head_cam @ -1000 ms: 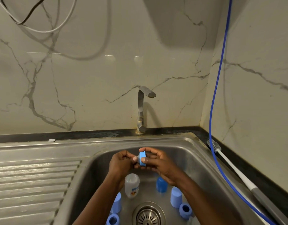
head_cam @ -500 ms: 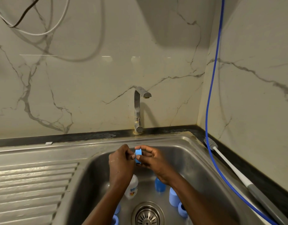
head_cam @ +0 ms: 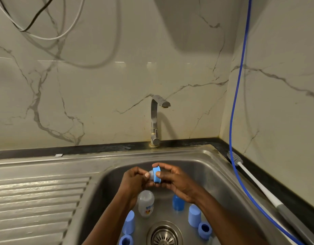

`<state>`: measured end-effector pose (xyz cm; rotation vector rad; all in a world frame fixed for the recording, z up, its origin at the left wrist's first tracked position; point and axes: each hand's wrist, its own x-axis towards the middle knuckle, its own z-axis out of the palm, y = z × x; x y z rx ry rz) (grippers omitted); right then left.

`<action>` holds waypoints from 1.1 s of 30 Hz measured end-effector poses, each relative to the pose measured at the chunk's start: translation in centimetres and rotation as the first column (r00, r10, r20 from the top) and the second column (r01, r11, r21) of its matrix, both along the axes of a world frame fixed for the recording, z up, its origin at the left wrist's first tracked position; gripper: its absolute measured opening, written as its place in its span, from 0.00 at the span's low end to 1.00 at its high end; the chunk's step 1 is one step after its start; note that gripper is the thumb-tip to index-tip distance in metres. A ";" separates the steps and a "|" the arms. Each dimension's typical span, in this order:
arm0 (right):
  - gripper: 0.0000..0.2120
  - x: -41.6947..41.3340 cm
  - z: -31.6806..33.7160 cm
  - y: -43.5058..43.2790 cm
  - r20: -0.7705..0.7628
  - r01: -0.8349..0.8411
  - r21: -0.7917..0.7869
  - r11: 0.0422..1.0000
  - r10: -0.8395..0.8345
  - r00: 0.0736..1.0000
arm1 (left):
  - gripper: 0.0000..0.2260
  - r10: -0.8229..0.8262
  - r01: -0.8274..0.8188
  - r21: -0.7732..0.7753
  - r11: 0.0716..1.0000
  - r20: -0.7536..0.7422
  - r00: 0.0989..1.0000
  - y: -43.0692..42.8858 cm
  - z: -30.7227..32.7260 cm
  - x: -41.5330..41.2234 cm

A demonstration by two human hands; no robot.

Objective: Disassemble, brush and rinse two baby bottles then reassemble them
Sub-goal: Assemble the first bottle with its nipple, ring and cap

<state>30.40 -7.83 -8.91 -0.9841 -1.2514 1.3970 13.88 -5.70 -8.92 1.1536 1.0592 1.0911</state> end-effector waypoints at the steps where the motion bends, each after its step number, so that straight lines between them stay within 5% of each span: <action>1: 0.14 0.2 -0.1 0.0 -0.028 0.021 -0.010 1.000 -0.021 0.999 | 0.03 -0.006 0.007 0.046 0.999 -0.030 1.000 0.0 -0.2 0.1; 7: 0.14 1.5 -0.1 -0.5 -0.100 0.060 -0.080 0.995 -0.068 0.993 | 0.14 -0.080 0.171 0.342 0.924 -0.264 0.961 -0.2 -0.7 0.7; 16: 0.25 0.1 0.3 -0.6 0.045 0.112 -0.210 0.971 -0.105 0.993 | 0.13 0.229 0.086 0.627 0.774 -0.404 0.886 0.0 -0.9 1.0; 21: 0.24 0.0 0.9 -0.9 0.043 0.082 -0.254 0.964 -0.073 0.996 | 0.10 0.135 0.074 0.526 0.847 -0.346 0.928 0.3 -0.8 0.7; 28: 0.24 0.7 0.7 -1.5 0.083 0.073 -0.305 0.949 -0.050 0.995 | 0.07 -0.214 0.304 0.305 0.902 -0.296 0.931 0.4 -0.5 -0.5; 33: 0.26 1.0 0.6 -1.4 0.019 0.054 -0.300 0.952 -0.051 0.999 | 0.13 -0.180 0.282 0.345 0.895 -0.301 0.937 0.6 -1.2 0.1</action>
